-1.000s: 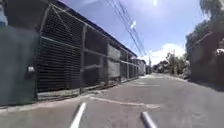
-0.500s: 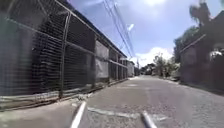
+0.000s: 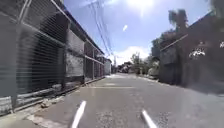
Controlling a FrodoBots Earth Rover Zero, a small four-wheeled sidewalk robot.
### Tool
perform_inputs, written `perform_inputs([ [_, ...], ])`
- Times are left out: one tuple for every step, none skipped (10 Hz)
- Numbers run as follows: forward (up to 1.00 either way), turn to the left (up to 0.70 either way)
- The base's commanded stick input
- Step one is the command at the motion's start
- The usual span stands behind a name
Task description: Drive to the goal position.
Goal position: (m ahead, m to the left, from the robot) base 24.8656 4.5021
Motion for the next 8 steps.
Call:
perform_inputs([
  [1.00,-0.20],
  [1.00,0.00],
  [1.00,0.05],
  [1.00,0.04],
  [1.00,0.03],
  [1.00,0.13],
  [1.00,0.00],
  [1.00,0.00],
])
